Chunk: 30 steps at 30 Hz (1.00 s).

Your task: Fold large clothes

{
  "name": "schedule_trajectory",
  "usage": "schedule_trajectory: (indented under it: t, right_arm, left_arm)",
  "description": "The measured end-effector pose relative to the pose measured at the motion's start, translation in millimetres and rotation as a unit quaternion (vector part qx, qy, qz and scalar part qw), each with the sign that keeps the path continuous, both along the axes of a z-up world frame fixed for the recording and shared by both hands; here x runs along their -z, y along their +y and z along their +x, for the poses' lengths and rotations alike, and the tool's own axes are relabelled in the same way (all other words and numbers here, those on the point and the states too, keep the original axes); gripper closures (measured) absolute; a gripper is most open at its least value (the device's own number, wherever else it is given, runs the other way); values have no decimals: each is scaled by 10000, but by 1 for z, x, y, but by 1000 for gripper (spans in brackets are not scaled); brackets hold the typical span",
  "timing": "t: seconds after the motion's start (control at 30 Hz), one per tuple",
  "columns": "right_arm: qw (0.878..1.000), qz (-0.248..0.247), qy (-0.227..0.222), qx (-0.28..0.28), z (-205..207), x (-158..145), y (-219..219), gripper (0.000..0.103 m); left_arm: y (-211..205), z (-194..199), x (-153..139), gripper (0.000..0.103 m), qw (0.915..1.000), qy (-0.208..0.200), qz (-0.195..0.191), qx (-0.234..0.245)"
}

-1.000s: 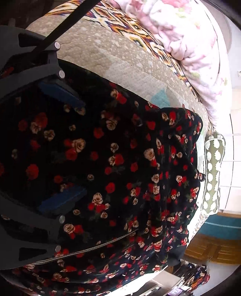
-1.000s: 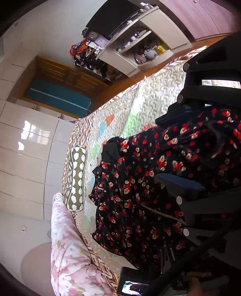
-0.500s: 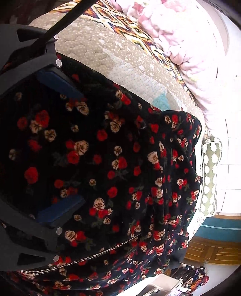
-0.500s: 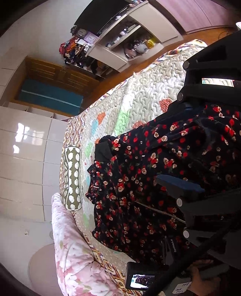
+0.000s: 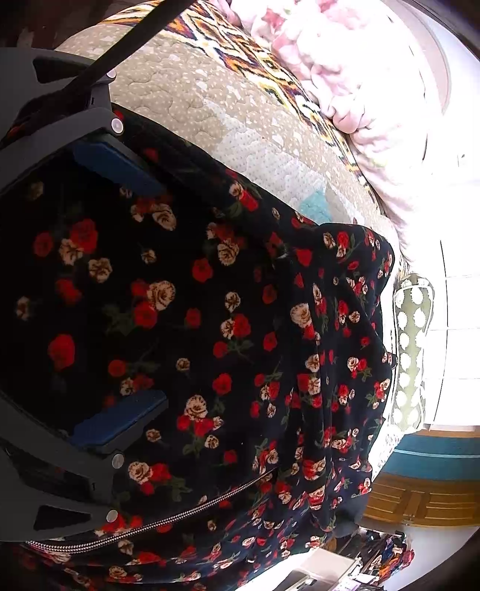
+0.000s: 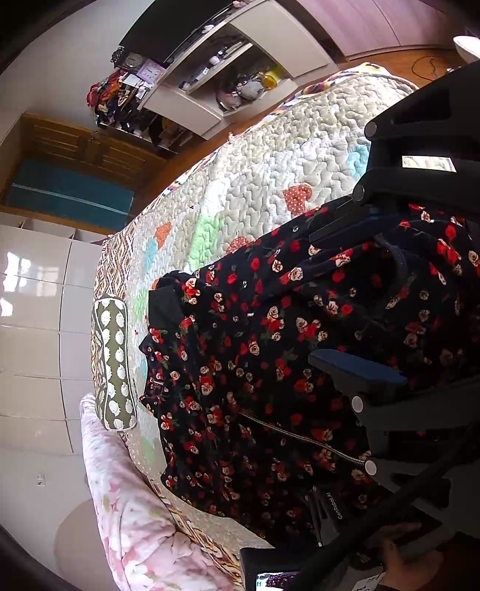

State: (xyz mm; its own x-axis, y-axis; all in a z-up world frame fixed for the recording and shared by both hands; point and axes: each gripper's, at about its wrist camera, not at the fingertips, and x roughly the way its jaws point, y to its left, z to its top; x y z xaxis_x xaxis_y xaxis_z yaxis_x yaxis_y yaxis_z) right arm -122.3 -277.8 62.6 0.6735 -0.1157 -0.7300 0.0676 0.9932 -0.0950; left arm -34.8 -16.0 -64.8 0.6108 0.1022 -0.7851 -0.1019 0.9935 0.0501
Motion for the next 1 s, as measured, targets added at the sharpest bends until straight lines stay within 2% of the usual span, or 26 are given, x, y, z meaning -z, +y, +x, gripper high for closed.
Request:
schedule_trajectory:
  t: [0.53, 1.0]
  right_arm:
    - [9997, 212, -30, 97, 5, 5, -13, 40]
    - [9998, 95, -140, 141, 4, 4, -12, 39]
  left_arm:
    - [0, 0, 0, 0, 10000, -48, 12, -16]
    - [0, 0, 0, 0, 10000, -55, 14, -17]
